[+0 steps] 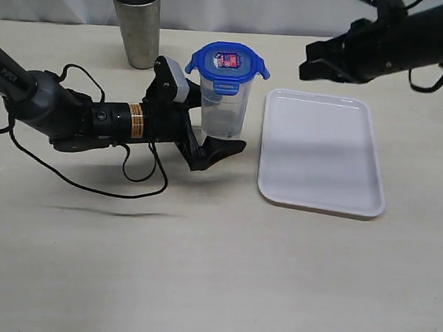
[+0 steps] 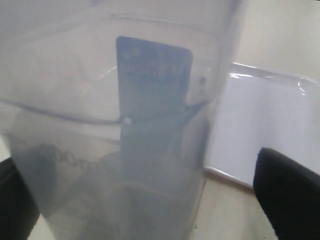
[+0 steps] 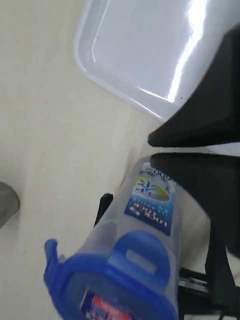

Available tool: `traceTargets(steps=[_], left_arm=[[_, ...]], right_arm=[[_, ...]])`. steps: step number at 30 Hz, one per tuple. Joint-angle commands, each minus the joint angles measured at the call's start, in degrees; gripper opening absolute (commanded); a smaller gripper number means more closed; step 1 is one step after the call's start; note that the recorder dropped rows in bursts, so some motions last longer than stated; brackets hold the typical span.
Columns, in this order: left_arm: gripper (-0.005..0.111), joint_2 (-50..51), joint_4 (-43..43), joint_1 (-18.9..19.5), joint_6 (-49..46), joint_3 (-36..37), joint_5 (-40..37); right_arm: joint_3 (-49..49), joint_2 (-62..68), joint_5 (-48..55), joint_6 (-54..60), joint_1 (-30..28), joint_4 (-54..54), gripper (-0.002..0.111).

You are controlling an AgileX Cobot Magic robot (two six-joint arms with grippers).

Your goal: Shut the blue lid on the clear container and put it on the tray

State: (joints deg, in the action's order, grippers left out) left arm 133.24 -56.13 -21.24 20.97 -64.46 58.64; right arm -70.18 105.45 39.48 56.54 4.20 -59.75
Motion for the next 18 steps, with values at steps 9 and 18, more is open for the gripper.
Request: traceTargets(steps=[9, 18], left_arm=[[0.105, 0.0, 2.4, -0.2, 0.3, -0.3, 0.4], [0.105, 0.0, 3.4, -0.2, 0.1, -0.3, 1.7]], right_arm=[[0.8, 16.8, 8.5, 22.3, -0.1, -32.0, 0.004], [0.8, 17.6, 16.8, 22.7, -0.1, -30.7, 0.004]])
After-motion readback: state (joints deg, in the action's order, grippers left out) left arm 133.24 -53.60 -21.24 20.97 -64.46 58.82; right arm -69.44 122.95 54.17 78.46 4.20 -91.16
